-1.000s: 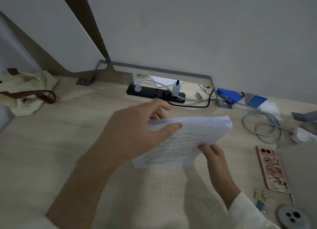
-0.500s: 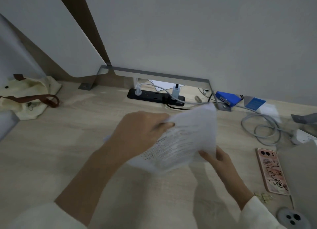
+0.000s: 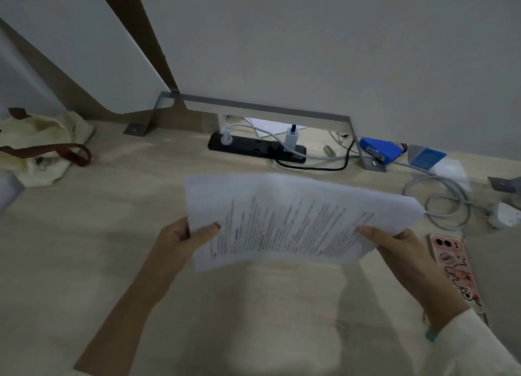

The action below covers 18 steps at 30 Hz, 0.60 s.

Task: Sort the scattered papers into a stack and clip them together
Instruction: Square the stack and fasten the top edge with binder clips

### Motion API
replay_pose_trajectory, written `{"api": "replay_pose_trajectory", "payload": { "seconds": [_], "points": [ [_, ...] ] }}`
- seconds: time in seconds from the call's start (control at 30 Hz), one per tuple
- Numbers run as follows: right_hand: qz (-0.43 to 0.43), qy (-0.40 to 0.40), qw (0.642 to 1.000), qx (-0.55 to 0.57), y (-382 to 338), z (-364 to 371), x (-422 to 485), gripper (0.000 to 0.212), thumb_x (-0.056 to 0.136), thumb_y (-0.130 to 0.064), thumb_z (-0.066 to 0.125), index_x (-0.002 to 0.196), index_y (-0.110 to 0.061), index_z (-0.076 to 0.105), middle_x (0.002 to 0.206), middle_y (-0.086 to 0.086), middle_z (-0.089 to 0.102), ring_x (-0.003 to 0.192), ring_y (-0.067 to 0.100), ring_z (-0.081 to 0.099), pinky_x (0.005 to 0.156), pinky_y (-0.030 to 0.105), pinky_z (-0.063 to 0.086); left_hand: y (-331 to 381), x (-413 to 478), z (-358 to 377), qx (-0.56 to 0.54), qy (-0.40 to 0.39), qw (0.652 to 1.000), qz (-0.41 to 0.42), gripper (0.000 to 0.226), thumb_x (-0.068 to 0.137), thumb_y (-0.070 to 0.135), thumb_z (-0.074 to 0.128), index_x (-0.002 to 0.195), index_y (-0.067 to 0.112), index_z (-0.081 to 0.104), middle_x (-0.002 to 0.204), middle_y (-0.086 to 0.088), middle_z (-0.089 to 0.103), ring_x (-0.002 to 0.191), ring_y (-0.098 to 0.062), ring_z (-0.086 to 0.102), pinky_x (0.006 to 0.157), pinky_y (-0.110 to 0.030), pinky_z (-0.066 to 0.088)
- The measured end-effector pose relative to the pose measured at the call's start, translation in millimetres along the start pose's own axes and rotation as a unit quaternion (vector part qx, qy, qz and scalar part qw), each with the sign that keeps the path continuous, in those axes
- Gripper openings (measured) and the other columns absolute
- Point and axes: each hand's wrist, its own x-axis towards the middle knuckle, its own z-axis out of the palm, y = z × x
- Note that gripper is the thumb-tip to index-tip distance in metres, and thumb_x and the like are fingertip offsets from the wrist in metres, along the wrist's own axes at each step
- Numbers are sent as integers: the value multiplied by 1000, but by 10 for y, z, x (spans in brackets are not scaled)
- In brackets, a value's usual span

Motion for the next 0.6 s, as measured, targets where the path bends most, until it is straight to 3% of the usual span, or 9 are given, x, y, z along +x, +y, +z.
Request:
{"api": "replay_pose_trajectory", "payload": {
  "seconds": [0.07,0.13,0.23,0.3,0.37,0.43,0.47,0.53,0.6],
  "points": [
    [10,2,998,-54,106,-31,-8,48,47,-44,85,87,-19,76,97,2,75,87,12,70,70,19,56,-145,30,5,38,-37,998,-42,11,75,29,74,68,36,70,62,21,71,72,4,68,86,-13,50],
    [32,-16,993,-113,223,-36,-12,34,61,-30,79,92,-17,73,102,5,74,91,11,70,75,21,57,-312,82,22,97,-25,993,-61,31,72,47,73,44,49,59,39,35,52,54,23,55,89,3,33],
    [41,-28,990,-130,247,-37,-33,32,70,-16,69,101,-13,69,105,2,73,97,12,68,83,22,55,-418,139,10,98,-66,991,-62,25,81,8,67,84,33,67,63,34,66,67,18,61,67,-5,46],
    [34,-35,992,-118,204,-65,-37,31,71,-11,67,103,-12,69,104,0,74,96,11,68,76,18,54,-477,171,-49,100,-44,992,-69,25,80,1,66,89,25,64,64,31,67,67,17,61,59,-2,46],
    [35,-35,990,-129,181,-81,-38,25,75,-5,65,99,-12,70,98,-3,75,93,10,69,72,14,53,-610,190,-139,101,-11,991,-91,20,79,9,69,93,22,64,69,20,70,68,10,62,67,-7,47],
    [43,-48,984,-169,211,-79,-41,21,75,-14,67,95,-10,72,95,1,75,93,15,68,76,19,54,-712,192,-183,113,-17,983,-145,43,73,28,75,111,16,59,98,4,65,85,-2,60,87,-28,48],
    [54,-54,981,-181,233,-66,-44,29,71,-28,71,94,-11,72,94,1,75,93,16,68,77,20,54,-737,182,-197,123,-24,979,-161,48,70,35,75,110,17,58,102,-2,63,89,-8,60,89,-33,49],
    [71,-41,980,-182,265,-63,-23,51,54,-51,78,92,-17,72,93,-5,75,91,12,68,72,15,54,-722,213,-185,130,-21,977,-168,22,74,29,74,84,22,56,80,2,59,74,-1,60,75,-18,50],
    [83,-19,982,-166,243,-81,20,45,57,-44,77,95,-19,71,94,-4,75,93,12,69,72,16,55,-669,284,-132,124,-65,980,-141,20,73,31,75,72,23,56,65,9,62,62,-1,63,67,-11,48]
  ]
}}
